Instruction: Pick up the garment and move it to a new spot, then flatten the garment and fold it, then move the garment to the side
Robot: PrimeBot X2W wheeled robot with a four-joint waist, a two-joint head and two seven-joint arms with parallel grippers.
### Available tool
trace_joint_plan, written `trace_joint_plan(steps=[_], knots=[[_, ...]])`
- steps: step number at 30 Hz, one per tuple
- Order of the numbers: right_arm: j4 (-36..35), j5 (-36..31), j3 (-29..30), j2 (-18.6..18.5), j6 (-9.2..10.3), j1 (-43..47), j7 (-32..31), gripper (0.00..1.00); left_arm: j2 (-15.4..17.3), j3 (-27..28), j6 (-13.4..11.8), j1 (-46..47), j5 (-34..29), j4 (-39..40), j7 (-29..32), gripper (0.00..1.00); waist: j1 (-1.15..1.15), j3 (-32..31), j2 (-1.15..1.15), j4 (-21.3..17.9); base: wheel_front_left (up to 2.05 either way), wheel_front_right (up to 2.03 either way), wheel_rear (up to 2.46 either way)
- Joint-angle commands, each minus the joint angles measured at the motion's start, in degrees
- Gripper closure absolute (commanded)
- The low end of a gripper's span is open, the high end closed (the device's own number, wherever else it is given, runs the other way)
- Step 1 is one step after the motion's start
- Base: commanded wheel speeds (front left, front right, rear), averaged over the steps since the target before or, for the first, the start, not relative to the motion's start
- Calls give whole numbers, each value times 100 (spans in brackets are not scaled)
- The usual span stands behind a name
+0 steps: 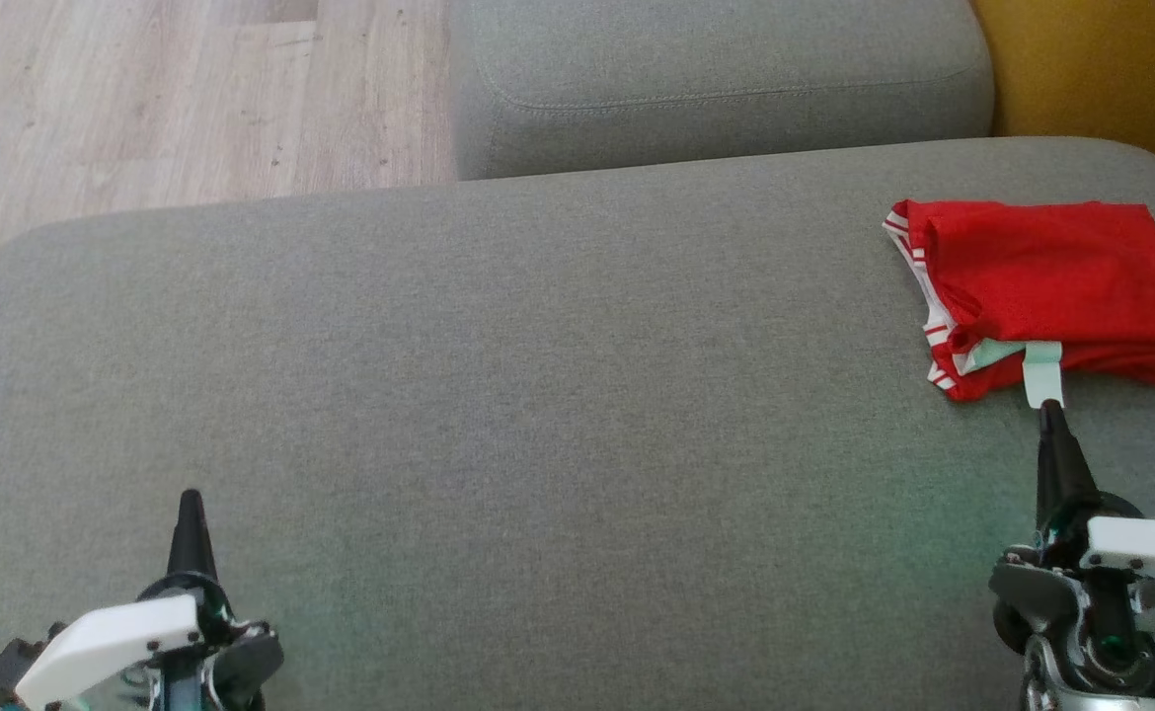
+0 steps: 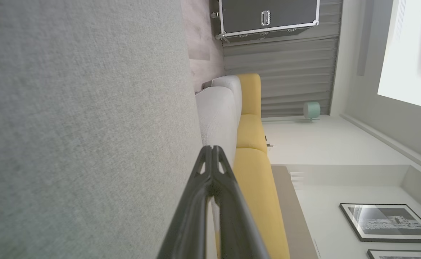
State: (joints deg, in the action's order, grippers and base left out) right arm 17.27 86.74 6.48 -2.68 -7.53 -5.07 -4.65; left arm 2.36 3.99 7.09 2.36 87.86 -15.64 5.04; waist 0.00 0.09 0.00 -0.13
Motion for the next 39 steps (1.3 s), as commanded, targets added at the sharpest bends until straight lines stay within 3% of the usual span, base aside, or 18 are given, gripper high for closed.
trace_joint_plan(steps=[1, 7, 39], knots=[[-263, 206, -58, -22, 4, -128, -95, 100, 50, 225, 38, 351, 150, 161, 55, 100, 0, 2, 0, 3, 0, 0, 0], [-324, 542, 5, -20, 4, -111, -184, 100, 52, 253, 40, 384, 430, 157, 145, 100, 0, 9, 0, 13, 0, 0, 0], [-324, 543, 4, -20, 4, -111, -183, 100, 52, 253, 40, 383, 430, 158, 145, 100, 0, 9, 0, 13, 0, 0, 0]])
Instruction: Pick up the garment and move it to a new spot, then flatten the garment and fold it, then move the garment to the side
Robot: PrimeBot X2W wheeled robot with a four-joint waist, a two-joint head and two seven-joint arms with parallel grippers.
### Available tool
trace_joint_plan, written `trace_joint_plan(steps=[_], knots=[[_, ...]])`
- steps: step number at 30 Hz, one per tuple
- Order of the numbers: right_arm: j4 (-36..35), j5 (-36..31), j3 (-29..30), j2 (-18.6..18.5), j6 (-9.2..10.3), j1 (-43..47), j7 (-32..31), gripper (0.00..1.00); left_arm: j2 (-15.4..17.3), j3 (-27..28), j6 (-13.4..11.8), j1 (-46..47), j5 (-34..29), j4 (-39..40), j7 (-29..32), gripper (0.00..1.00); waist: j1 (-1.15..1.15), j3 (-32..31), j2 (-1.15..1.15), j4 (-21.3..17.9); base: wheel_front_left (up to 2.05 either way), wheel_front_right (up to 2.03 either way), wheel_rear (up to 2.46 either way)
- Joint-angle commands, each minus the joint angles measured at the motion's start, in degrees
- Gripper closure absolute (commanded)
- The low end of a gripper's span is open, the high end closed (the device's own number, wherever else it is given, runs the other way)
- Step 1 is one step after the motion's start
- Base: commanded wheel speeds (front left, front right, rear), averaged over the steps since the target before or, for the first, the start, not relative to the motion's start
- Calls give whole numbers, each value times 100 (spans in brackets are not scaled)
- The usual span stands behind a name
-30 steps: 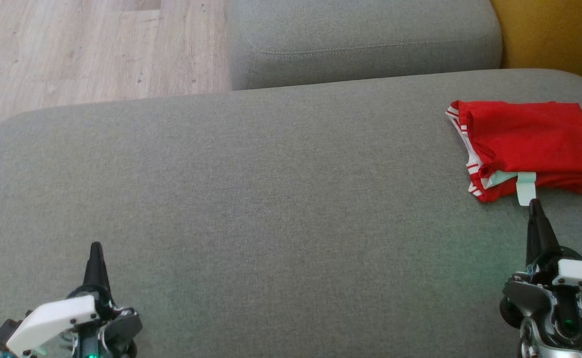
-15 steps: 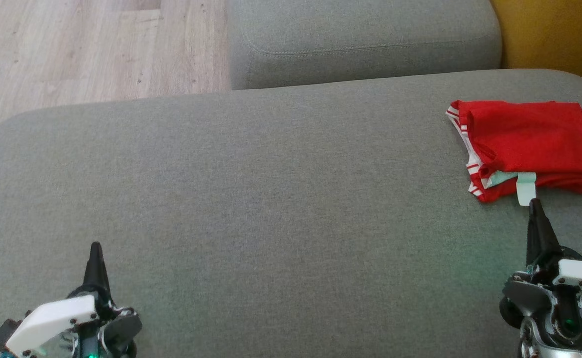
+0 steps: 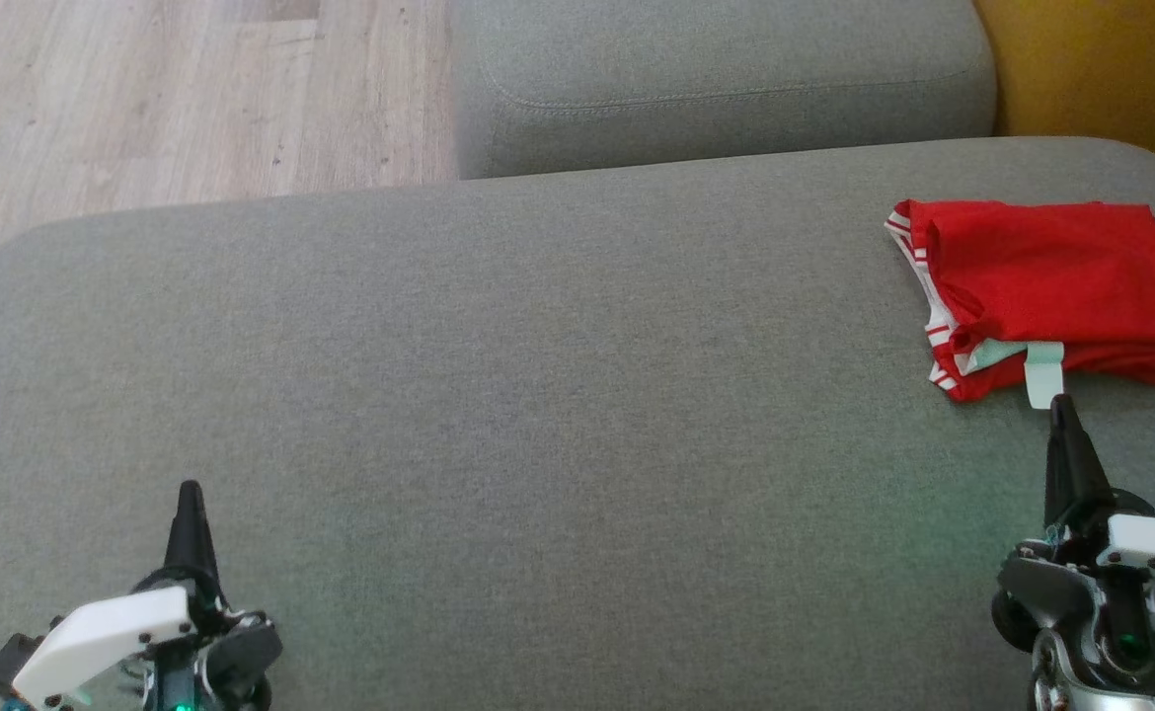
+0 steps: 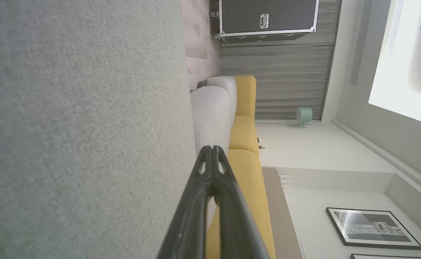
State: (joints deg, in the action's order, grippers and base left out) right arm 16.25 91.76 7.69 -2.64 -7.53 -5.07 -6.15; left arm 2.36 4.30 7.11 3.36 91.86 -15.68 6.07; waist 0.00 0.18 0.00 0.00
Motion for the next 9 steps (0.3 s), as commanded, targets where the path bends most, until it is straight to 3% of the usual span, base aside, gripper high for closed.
trace_joint_plan(steps=[1, 9], knots=[[-223, 40, -117, -23, 4, -112, -34, 100, 52, 222, 37, 283, 30, 162, 42, 100, 0, 0, 0, 0, 0, 0, 0], [-223, 41, -117, -23, 4, -112, -34, 100, 52, 222, 37, 283, 31, 163, 42, 100, 0, 0, 0, 0, 0, 0, 0]])
